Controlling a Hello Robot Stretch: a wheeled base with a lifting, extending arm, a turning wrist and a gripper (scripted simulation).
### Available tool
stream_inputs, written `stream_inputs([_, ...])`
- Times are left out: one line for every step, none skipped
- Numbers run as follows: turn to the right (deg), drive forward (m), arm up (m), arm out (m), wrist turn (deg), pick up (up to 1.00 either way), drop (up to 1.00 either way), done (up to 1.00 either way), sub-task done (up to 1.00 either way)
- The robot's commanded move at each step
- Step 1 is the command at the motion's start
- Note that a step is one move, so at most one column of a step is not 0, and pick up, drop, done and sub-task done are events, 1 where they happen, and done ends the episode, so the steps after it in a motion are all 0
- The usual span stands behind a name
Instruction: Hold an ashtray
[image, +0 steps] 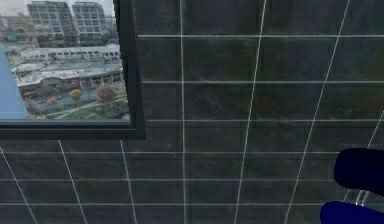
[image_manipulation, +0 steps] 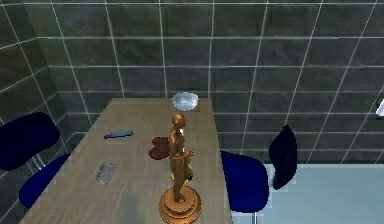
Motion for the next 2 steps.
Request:
stream_inputs([0.0,0.00,0.50,0.00,0.0,0.00,0.00,0.00,0.00])
stream_inputs([0.0,0.00,0.36,0.00,0.0,0.00,0.00,0.00,0.00])
